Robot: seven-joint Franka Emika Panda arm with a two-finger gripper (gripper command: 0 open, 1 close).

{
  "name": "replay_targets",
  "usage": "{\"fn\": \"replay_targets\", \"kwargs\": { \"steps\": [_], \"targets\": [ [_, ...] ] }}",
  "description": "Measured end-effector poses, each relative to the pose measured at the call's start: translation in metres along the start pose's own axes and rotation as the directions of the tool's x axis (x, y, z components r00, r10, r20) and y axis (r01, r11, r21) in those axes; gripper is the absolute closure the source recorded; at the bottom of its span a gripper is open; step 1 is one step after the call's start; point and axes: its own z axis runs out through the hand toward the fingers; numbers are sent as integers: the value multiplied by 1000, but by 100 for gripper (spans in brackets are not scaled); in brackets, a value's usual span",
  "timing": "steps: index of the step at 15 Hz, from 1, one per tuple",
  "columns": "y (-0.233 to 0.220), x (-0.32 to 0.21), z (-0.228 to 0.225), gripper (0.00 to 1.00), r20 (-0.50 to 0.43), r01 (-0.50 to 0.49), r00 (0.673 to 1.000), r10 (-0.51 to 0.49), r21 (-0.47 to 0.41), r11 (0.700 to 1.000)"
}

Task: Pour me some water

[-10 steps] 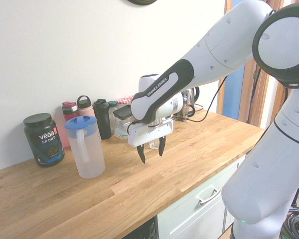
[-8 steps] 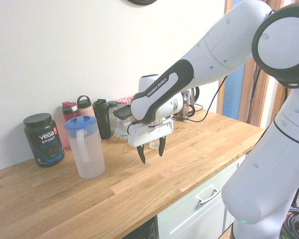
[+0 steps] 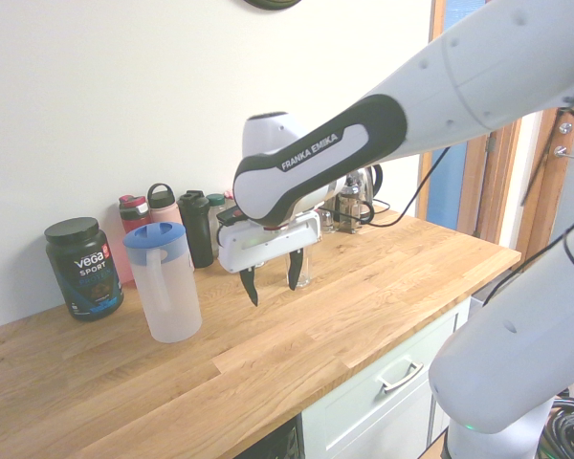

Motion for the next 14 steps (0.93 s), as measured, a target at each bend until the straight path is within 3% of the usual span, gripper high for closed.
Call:
{"fn": "replay_targets", "kwargs": {
  "steps": [3, 7, 14],
  "targets": [
    [-23, -62, -19, 0, -52, -89, 995, 91, 23, 996],
    [-75, -97, -43, 0, -65, -154, 985, 159, 79, 985],
    [-184, -57, -42, 0, -159, -154, 972, 171, 113, 982]
  ]
}}
